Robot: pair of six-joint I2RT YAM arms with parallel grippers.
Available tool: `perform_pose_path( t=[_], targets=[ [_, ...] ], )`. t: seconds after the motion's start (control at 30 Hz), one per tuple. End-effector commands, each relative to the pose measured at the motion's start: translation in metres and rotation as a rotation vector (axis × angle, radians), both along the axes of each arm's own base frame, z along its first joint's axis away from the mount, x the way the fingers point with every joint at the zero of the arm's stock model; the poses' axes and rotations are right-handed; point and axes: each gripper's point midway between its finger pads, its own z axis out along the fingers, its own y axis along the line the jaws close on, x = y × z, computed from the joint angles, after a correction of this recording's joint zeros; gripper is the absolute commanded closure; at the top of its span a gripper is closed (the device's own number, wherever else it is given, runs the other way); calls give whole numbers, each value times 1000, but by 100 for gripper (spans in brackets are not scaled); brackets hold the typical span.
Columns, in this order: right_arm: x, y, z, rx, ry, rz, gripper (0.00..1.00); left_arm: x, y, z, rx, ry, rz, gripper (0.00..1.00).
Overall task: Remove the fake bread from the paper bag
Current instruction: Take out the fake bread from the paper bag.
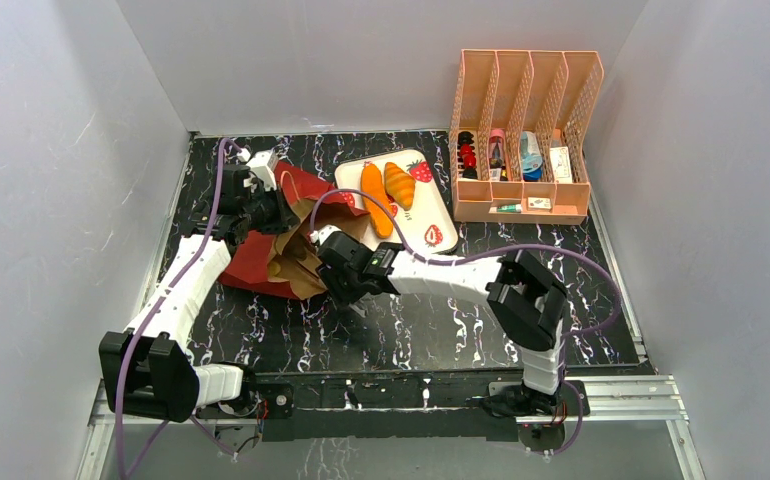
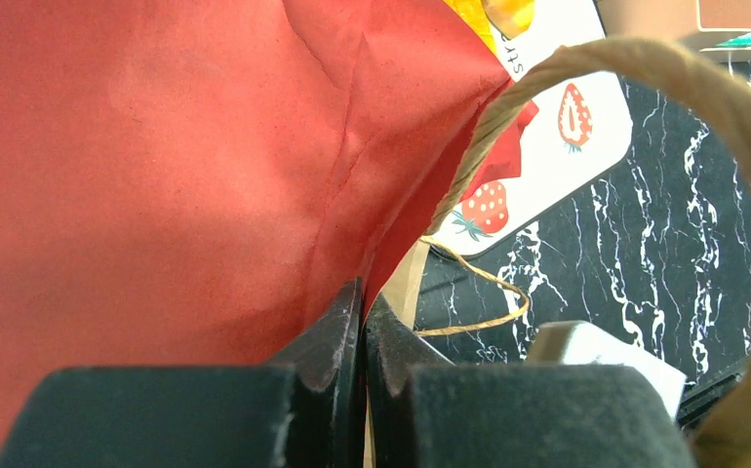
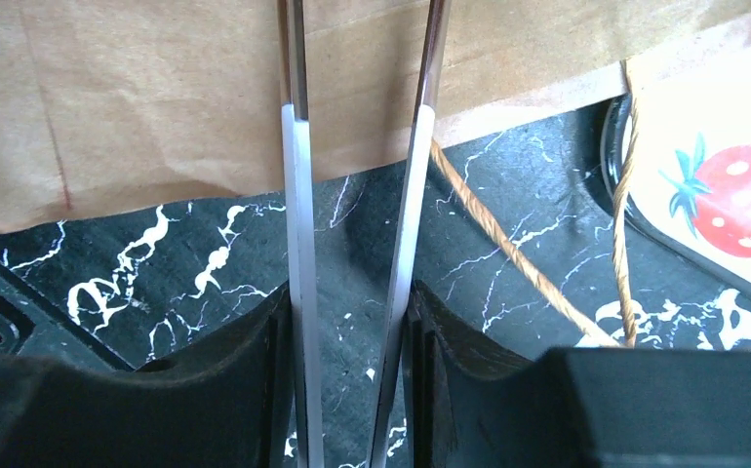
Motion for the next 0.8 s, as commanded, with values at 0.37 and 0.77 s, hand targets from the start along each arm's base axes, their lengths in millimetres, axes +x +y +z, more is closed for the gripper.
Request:
perform_pose_path(
  t=[0.37, 0.77],
  targets=[
    [1, -21, 74, 99, -89, -53, 100, 2, 11, 1, 18, -17, 80, 100],
    [0, -31, 93, 125, -110, -83, 100, -7, 16, -7, 34, 10, 99, 100]
  ],
)
